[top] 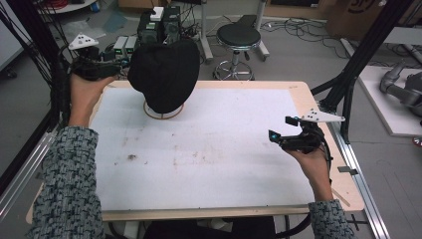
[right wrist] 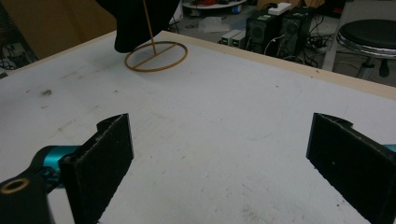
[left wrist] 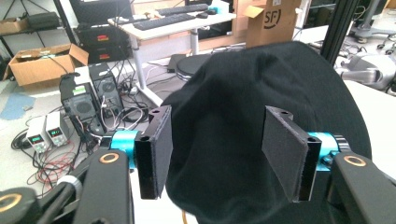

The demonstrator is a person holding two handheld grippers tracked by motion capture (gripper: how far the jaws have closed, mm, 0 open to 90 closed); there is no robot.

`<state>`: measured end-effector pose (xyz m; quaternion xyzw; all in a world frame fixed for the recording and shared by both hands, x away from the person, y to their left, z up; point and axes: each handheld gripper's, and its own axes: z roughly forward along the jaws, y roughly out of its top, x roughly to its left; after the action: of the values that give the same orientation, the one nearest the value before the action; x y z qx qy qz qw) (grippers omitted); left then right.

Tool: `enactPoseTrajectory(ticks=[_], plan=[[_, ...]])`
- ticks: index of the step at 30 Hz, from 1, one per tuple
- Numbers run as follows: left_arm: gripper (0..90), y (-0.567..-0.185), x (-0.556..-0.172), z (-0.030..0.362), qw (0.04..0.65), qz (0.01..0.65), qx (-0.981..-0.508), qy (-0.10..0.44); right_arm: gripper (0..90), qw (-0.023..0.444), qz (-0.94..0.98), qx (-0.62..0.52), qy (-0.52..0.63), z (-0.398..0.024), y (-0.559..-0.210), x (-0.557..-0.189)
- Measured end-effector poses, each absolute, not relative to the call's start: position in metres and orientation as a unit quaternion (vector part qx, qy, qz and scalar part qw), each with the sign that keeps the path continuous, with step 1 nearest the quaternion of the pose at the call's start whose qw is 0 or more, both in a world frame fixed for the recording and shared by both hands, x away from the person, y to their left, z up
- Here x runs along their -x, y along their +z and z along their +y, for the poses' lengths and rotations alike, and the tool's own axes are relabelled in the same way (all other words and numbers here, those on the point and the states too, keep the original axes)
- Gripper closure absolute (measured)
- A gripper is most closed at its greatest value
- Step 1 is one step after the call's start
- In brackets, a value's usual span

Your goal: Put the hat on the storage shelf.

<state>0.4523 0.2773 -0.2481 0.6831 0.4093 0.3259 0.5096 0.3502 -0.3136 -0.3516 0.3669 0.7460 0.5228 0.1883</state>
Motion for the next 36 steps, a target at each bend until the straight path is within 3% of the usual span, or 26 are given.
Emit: enactPoseTrajectory(ticks=[28,36], plan=[[31.4,-0.306,-0.378,0.275,0.515,0.393,-0.692,0.318,6.9,0.191,0.754,-0.358,0.517,-0.302,-0.351,-0.363],[23.0,-0.323,-0.361,0.274,0.509,0.389,-0.698,0.320,6.8,0.197,0.753,-0.357,0.517,-0.300,-0.351,-0.365]])
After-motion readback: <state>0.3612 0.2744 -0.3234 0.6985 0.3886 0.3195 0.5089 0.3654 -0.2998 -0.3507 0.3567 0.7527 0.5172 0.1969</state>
